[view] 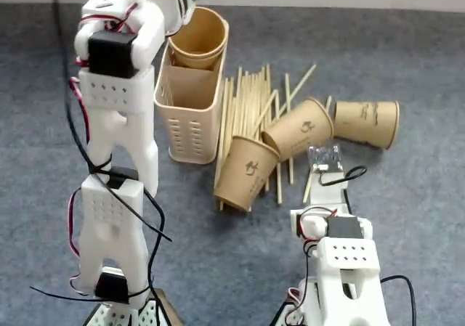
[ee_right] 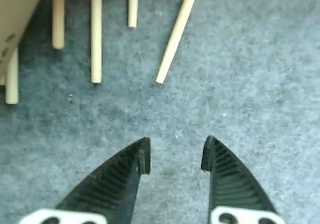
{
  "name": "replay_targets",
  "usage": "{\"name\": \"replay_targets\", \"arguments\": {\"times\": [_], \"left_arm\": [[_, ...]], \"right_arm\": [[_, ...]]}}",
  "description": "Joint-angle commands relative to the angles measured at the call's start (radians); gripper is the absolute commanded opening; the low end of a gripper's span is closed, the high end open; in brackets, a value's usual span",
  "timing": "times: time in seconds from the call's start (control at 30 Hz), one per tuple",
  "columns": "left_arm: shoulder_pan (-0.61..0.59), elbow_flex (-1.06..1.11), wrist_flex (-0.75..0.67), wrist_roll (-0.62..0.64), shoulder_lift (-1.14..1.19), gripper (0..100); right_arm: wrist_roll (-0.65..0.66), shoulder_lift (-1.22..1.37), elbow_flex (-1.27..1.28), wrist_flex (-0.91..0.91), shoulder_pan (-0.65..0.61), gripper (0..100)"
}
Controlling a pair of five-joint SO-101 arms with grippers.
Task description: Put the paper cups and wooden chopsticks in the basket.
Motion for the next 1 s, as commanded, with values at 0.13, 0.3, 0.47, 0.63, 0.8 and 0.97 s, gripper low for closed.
{"name": "replay_targets", "arguments": {"times": [0.13,0.3,0.47,0.63,0.8,0.97], "left_arm": [[-0.263,-0.056,0.209,-0.011,-0.153,14],[-0.473,-0.047,0.402,-0.011,-0.166,14],[-0.584,0.127,0.402,-0.011,-0.165,14],[-0.572,0.446,0.402,-0.011,-0.163,14],[-0.545,0.628,0.318,-0.012,-0.163,14],[-0.553,0.730,0.232,-0.012,-0.163,14]], "right_arm": [[0.078,0.005,-0.275,0.113,0.200,18.0],[0.115,0.209,-0.630,0.202,0.300,18.0],[0.109,0.547,-0.978,0.232,0.360,18.0],[0.109,0.937,-1.336,0.232,0.441,18.0],[-0.091,1.270,-1.682,0.332,0.426,18.0],[-0.226,1.486,-1.998,0.346,0.420,18.0]]}}
